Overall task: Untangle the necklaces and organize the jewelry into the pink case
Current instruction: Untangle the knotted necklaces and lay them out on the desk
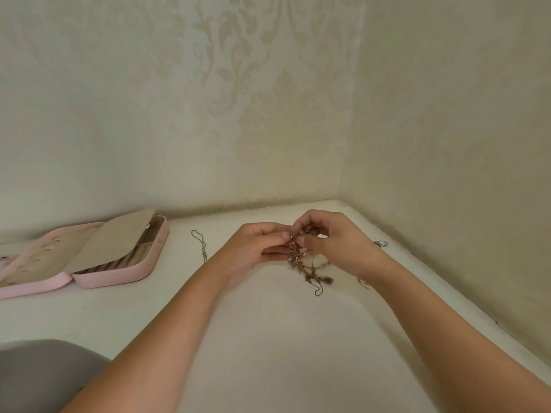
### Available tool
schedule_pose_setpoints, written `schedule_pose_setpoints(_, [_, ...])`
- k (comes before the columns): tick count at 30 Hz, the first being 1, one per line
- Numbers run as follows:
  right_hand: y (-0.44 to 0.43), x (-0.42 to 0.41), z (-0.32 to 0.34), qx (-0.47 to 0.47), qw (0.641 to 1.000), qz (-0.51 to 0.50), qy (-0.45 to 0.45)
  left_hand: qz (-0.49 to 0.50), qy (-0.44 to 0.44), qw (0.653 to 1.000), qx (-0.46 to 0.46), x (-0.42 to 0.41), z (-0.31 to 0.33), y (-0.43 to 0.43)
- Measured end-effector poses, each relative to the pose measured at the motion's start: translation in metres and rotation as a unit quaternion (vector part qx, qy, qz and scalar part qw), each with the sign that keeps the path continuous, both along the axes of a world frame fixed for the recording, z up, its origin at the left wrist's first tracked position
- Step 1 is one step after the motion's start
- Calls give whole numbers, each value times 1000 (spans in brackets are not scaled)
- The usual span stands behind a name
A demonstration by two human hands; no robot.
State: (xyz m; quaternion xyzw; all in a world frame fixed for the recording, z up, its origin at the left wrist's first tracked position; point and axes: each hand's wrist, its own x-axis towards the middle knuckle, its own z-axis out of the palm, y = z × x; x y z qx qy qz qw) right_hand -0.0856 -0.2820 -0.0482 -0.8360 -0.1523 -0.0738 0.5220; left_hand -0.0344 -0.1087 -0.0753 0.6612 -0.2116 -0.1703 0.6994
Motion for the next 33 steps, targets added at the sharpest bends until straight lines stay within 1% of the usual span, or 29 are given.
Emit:
schedule_pose_setpoints(2, [-1,1,1,6,1000,-14,-9,-13,-3,1000,-13,-2,1,0])
schedule_pose_setpoints(5, [0,0,3,0,1000,-18,-20,-15,-28,999,8,-2,1,0])
schedule_pose_setpoints(7, [2,-1,4,-6,999,-26,-28,-10,-27,999,15,-1,0,-1])
schedule_pose_setpoints(9, [3,-2,4,-35,998,-46,-40,-2,-22,1000,11,0,0,-1])
schedule_pose_setpoints(12, [0,-1,4,-102,989,-89,-58,-1,-18,1000,-3,0,0,-1])
schedule_pose_setpoints(14, [-4,1,2,-147,979,-122,-71,-11,-4,999,-34,-1,0,-1])
schedule_pose_setpoints(17, [-13,7,-1,-212,958,-179,-72,-27,32,992,-121,-1,5,1])
schedule_pose_setpoints(20, [-21,11,-3,-215,951,-218,-40,-34,72,978,-194,0,9,5])
schedule_pose_setpoints(22, [-23,13,-3,-204,952,-229,-20,-22,97,971,-218,1,9,3])
schedule_pose_setpoints(25, [-21,9,2,-183,962,-202,-27,9,113,966,-232,2,8,-1])
schedule_pose_setpoints(27, [-17,3,6,-154,977,-147,-21,31,106,967,-229,4,7,-1])
schedule_pose_setpoints(29, [-12,-2,9,-119,989,-92,7,48,93,970,-218,4,8,-1])
schedule_pose_setpoints(33, [-5,-2,5,-114,991,-55,35,61,77,977,-191,0,10,-2])
